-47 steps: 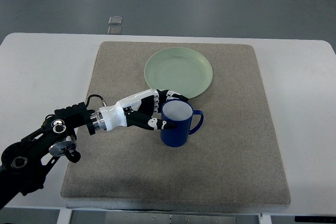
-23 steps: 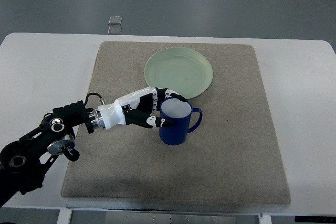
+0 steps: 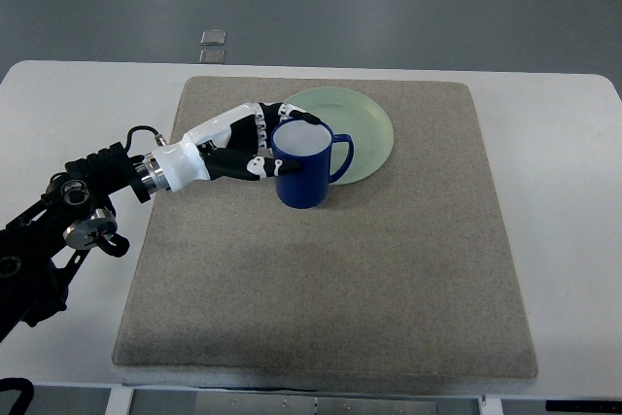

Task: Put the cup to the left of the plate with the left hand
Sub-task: 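Carry the blue mug with the left hand past the plate, away from it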

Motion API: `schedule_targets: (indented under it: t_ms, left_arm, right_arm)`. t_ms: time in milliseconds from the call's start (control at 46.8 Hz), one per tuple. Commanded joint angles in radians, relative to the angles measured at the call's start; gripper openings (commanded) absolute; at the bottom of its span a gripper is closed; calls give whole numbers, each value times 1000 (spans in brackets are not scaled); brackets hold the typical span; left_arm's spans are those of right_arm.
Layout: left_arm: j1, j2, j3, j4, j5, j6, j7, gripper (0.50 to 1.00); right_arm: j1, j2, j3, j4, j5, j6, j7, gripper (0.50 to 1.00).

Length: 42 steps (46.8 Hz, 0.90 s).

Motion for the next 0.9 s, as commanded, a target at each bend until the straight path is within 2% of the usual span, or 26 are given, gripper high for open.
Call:
schedule_targets:
  t_ms: [0, 214, 385, 449, 663, 876]
  left_arm:
    - [1, 18, -67, 7, -3, 0, -1, 703]
    - [1, 41, -186, 108, -2, 0, -2, 701]
    - [-4, 56, -198, 193, -3, 5, -27, 696]
    - [-4, 56, -196, 208, -2, 29, -39, 666]
    - [1, 53, -189, 227, 1, 106, -53, 666]
    - [1, 46, -154, 282, 10, 250, -102, 666]
  right_arm:
    - [0, 0, 0, 0, 0, 0, 0, 932]
    - [0, 0, 0, 0, 0, 1, 1, 932]
    - [0, 0, 0, 0, 0, 1, 0, 932]
    - [0, 0, 0, 0, 0, 0, 0, 932]
    - [0, 0, 0, 0, 0, 0, 0, 932]
    - [0, 0, 0, 0, 0, 0, 0, 932]
